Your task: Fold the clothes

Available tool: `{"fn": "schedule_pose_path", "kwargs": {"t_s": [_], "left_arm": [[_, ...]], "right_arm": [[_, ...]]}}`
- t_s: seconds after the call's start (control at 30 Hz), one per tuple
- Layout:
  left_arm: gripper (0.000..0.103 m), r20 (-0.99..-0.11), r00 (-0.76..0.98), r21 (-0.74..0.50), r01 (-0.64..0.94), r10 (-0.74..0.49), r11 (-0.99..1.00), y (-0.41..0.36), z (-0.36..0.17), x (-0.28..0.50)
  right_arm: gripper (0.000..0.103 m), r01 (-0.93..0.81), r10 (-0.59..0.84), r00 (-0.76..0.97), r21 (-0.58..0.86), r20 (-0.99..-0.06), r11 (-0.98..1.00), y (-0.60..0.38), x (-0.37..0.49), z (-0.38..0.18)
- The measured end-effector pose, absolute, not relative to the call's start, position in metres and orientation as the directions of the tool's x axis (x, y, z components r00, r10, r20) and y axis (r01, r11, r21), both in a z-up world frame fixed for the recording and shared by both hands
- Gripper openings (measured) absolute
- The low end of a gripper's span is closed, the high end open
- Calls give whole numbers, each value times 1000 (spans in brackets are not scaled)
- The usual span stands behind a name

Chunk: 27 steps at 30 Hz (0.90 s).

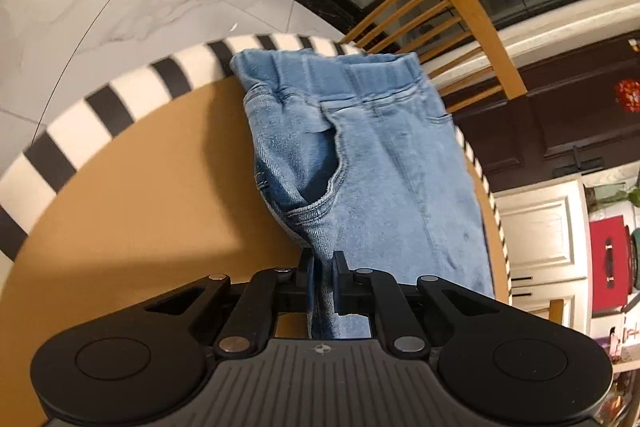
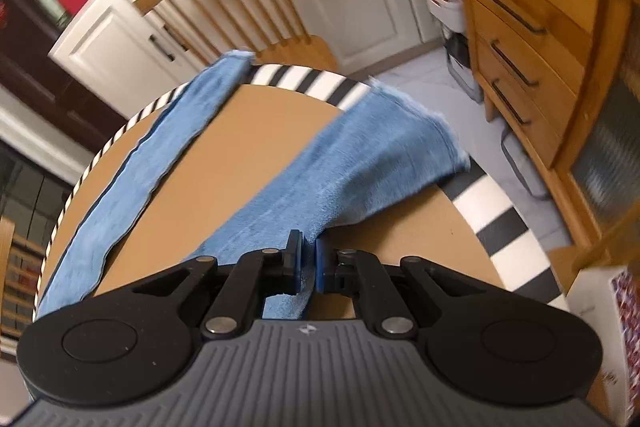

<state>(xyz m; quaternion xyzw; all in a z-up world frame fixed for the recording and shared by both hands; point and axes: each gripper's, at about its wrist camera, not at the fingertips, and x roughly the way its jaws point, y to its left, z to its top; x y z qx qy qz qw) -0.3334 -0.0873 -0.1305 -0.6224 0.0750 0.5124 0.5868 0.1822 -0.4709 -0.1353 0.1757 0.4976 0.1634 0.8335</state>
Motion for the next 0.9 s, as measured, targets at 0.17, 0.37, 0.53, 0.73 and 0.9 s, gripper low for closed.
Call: {"fn": "schedule_pose_path", "kwargs": {"t_s": [0.17, 0.37, 0.53, 0.73, 0.9], "left_arm": [[8, -708, 479, -668, -693, 519, -271, -93, -101, -344], [8, -699, 511, -685, -679, 501, -265, -103, -76, -364], [8, -694, 509, -688, -677, 509, -260, -113, -58, -378], [8, -731, 486, -648, -715, 479, -263, -140, -39, -397], [9, -753, 470, -613, -755, 462, -231, -115, -22, -377]], "right_arm": [[5, -172, 493, 436, 468, -753, 867, -478, 174, -110], [5, -231, 548, 435, 500, -714, 835, -493, 165, -78], [5, -313, 538, 441, 438, -719, 843, -485, 158, -59], [5, -340, 536, 423, 420, -731, 841, -485, 154, -48], [5, -354, 500, 408, 373, -764, 858, -450, 179, -42]]}}
